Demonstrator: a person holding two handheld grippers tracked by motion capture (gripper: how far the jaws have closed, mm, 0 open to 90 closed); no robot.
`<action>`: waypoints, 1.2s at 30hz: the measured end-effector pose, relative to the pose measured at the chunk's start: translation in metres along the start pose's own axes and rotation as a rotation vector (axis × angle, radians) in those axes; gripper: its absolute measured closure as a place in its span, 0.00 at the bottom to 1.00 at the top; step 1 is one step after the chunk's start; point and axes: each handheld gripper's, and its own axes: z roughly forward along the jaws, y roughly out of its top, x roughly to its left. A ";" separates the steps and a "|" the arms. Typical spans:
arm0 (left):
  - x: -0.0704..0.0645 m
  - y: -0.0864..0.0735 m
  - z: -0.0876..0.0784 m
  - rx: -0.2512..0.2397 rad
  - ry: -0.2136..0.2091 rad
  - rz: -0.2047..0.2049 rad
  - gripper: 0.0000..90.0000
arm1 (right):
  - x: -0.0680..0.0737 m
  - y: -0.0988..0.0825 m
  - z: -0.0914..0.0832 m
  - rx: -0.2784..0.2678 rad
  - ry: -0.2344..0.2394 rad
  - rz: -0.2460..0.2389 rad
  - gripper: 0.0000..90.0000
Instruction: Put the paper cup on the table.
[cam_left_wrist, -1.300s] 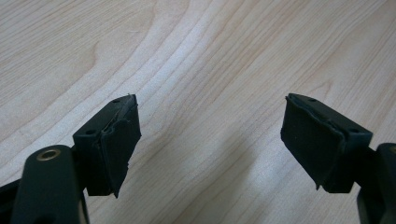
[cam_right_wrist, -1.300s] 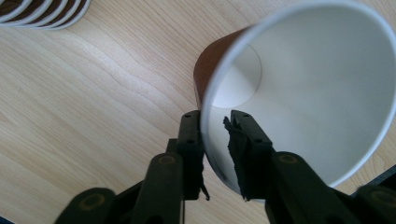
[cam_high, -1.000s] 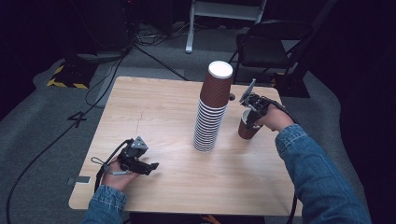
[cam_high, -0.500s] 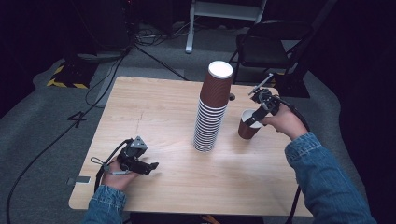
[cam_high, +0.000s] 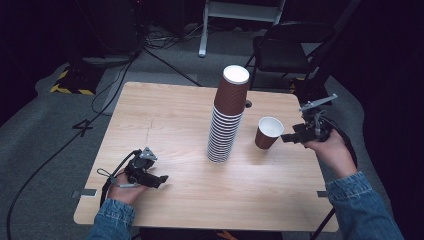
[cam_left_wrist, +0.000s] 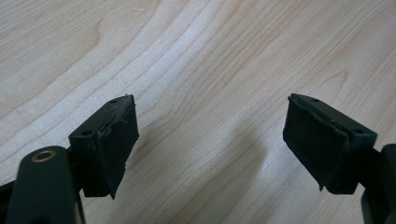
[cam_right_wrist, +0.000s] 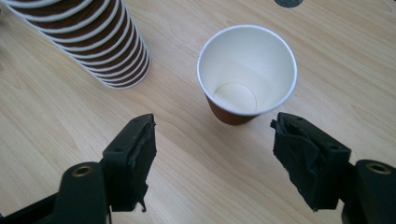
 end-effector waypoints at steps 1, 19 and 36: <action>0.000 0.000 0.000 0.002 -0.002 -0.003 0.20 | -0.001 -0.006 -0.002 -0.010 -0.001 0.003 0.34; 0.013 -0.006 0.004 -0.016 0.032 -0.027 0.21 | 0.014 -0.107 0.022 -0.282 -0.039 0.008 0.21; 0.020 -0.016 0.013 -0.125 0.104 0.024 0.13 | 0.001 -0.165 0.086 -0.260 -0.158 0.112 0.17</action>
